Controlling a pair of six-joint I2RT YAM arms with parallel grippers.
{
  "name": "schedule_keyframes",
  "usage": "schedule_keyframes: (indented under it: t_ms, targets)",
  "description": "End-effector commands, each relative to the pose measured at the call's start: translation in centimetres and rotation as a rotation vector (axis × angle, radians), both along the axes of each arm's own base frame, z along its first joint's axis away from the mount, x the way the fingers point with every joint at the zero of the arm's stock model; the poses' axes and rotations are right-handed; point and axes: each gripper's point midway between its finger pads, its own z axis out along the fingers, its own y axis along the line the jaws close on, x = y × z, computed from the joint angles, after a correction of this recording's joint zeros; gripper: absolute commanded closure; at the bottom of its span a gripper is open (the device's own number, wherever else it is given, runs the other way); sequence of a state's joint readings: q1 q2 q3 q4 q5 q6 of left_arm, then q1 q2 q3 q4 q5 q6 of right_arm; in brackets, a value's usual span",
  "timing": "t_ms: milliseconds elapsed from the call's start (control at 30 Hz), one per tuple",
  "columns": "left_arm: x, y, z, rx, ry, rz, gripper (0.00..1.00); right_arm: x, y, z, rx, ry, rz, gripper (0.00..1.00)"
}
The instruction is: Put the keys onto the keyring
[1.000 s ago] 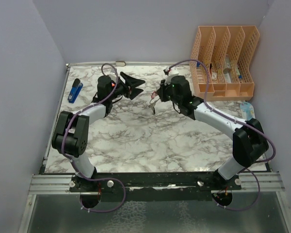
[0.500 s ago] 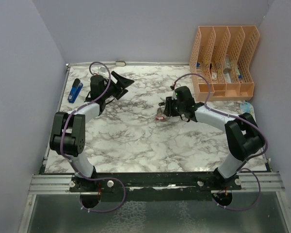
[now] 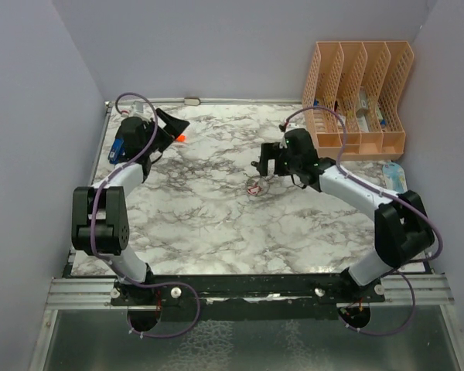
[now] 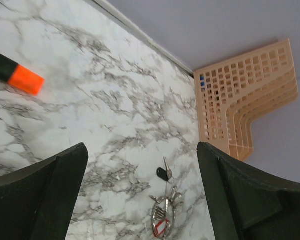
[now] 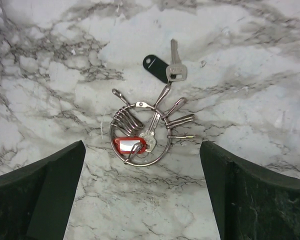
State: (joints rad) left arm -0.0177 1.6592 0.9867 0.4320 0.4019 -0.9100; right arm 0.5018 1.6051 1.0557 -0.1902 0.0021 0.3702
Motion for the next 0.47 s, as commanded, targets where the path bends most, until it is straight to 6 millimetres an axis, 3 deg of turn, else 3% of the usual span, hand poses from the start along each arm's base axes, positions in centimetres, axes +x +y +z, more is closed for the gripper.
schedule_keyframes:
  t_ms: [0, 200, 433]
  targets:
    - [0.6, 4.2, 3.1, 0.099, -0.116, 0.091, 0.06, 0.9, -3.1, 5.2, -0.013, -0.142, -0.164, 0.01]
    - [0.9, 9.0, 4.3, 0.201, -0.162, 0.192, 0.06, -0.2, -4.9, 9.5, 0.016, -0.304, -0.189, 0.01]
    - [0.5, 11.8, 5.1, 0.232, -0.183, 0.250, 0.05, -1.5, -5.4, 11.4, 0.044, -0.379, -0.164, 0.01]
